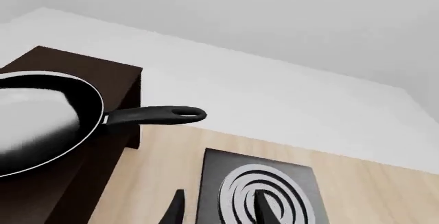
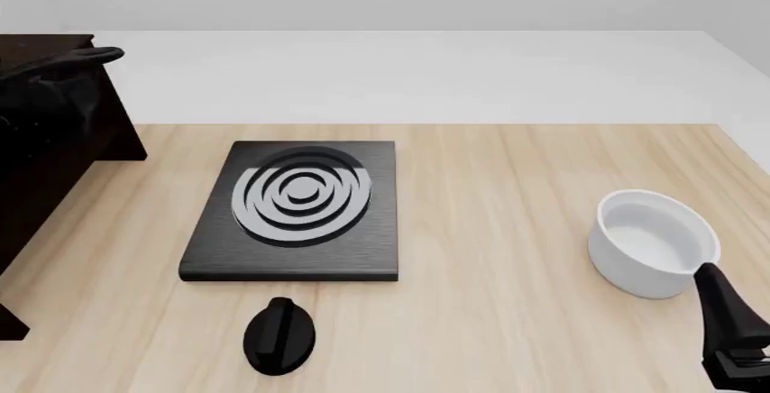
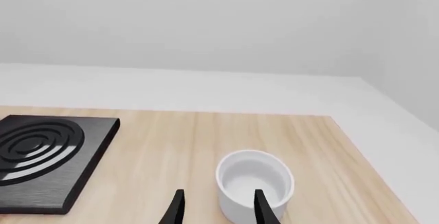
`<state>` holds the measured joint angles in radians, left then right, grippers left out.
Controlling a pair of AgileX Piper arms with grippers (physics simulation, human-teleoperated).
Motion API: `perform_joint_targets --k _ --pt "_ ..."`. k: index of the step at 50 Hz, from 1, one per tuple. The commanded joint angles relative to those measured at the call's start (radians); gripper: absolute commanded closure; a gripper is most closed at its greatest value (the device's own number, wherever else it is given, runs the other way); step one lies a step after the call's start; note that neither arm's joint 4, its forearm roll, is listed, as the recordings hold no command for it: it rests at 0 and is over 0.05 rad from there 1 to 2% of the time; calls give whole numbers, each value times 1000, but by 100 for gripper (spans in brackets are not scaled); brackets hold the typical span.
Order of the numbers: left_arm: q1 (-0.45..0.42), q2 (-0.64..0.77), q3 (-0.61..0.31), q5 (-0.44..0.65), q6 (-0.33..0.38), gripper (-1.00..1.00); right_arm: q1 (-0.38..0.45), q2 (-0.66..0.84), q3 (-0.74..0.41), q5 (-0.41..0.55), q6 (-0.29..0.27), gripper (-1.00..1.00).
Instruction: Put the frying pan on the cabinet shelf.
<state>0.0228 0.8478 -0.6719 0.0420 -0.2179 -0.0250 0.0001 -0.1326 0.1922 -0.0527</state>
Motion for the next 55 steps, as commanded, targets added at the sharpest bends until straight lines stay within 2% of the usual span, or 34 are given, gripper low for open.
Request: perform_joint_targets --k 1,2,3,4,5,8,12,14,16,18,19,22,28,29,30,34,36,48,54,55 --pt "-2 -70 85 1 192 -100 3 0 -1 -12 -6 -100" --pt "0 -80 99 -5 195 -100 3 0 -1 -13 -4 -100" --pt "6 -100 119 -8 243 -100 4 0 -1 -13 -5 -100" --pt "1 -111 128 -7 240 -100 3 0 -2 -14 -6 -100" --pt "-14 -132 148 0 198 -100 2 0 -2 -13 -4 -100" --pt "-28 -163 184 0 145 -100 3 0 -2 -15 -4 -100" --pt "-12 -222 238 -13 176 -100 4 0 -2 -15 -2 -100" --pt "-29 -274 262 3 174 -100 1 0 -2 -16 -2 -100" --pt "-9 -340 274 15 188 -100 2 0 -2 -16 4 -100" --pt "-18 -384 294 43 170 -100 2 0 -3 -23 13 -100" --pt "-23 -414 309 60 122 -100 -1 0 -3 -27 8 -100" --pt "-36 -463 350 84 145 -100 1 0 -3 -26 10 -100" --pt "-29 -540 401 119 127 -100 19 0 -1 -19 13 -100" --pt "-29 -556 418 122 88 -100 24 0 -1 -20 15 -100" --pt "-21 -565 429 124 95 -100 26 0 -1 -20 10 -100" --pt "-22 -626 440 160 106 -100 26 0 -1 -22 13 -100" --pt "-28 -663 438 190 147 -100 30 0 -1 -22 14 -100" --pt "-40 -822 423 360 144 -100 46 0 1 -21 9 -100" --pt "-46 -847 440 367 156 -100 51 0 2 -15 24 -100" --pt "-49 -843 452 358 169 -100 49 0 3 -12 42 -100"
